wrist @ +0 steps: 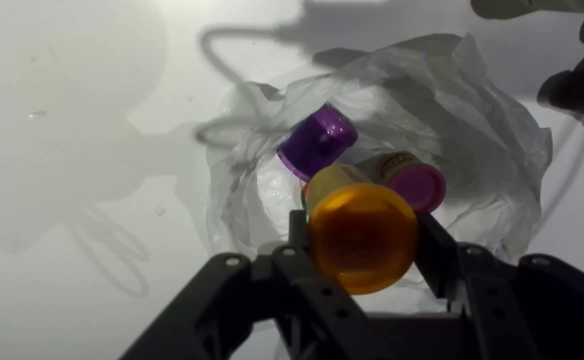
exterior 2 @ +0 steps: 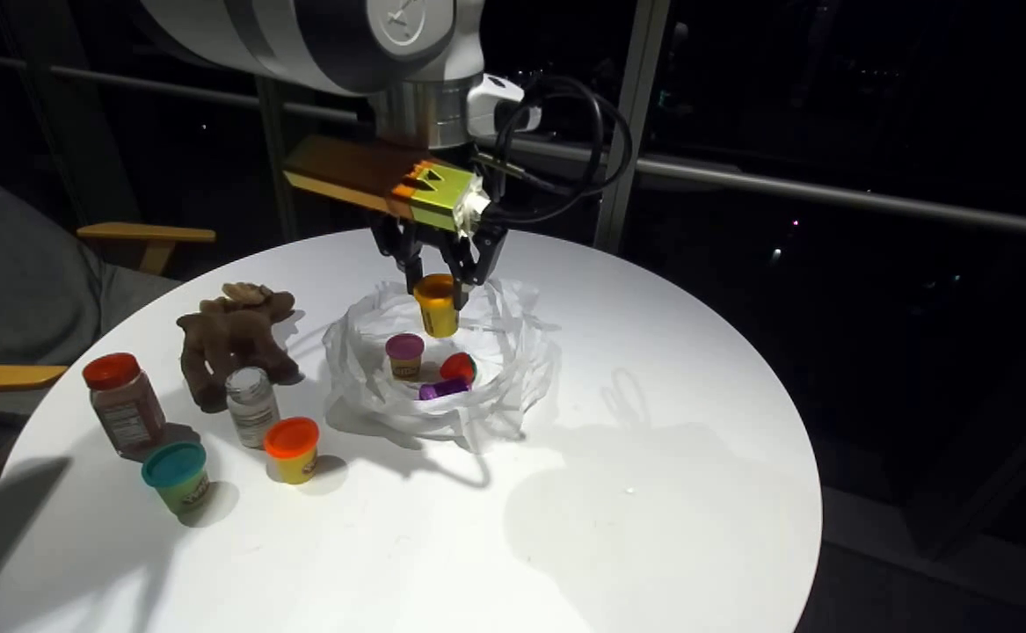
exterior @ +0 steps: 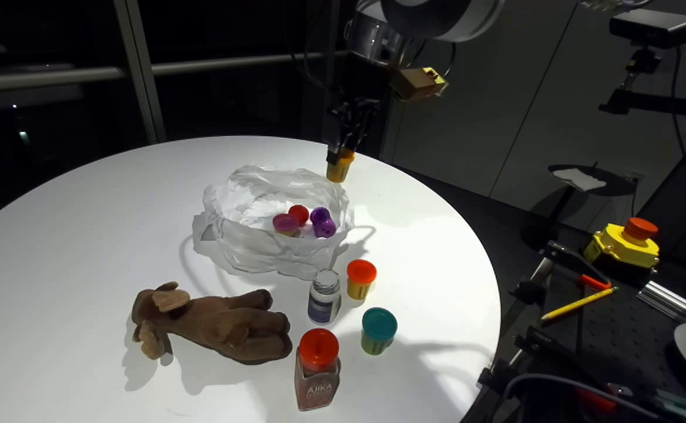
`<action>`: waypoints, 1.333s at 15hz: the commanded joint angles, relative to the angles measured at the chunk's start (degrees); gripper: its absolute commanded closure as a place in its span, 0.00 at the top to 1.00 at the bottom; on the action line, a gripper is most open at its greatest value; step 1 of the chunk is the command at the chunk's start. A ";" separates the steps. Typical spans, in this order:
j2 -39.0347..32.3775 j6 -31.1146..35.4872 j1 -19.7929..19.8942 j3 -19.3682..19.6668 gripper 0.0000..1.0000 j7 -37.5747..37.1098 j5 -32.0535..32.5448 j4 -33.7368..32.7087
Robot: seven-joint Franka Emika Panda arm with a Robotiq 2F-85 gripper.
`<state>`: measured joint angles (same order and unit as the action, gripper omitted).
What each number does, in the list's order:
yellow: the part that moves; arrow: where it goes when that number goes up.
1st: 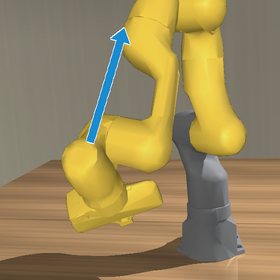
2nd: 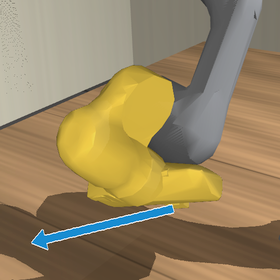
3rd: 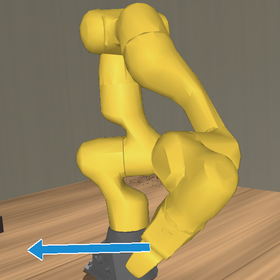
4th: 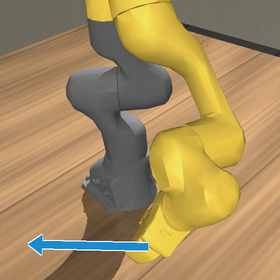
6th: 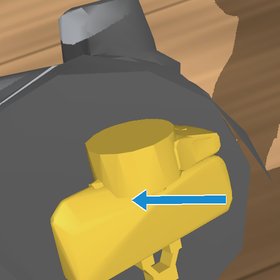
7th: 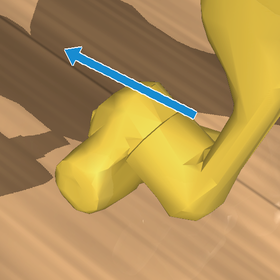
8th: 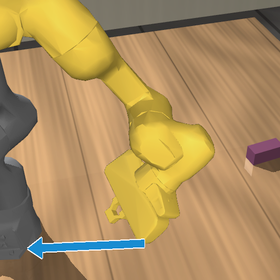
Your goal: Put the objects and the bottles in the plastic bag
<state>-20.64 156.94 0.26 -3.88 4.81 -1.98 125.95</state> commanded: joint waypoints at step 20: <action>-30.83 -2.58 0.69 3.77 0.29 -8.04 -1.15 -33.01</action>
<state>-49.10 156.03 0.96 -0.53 -2.12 -2.49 96.43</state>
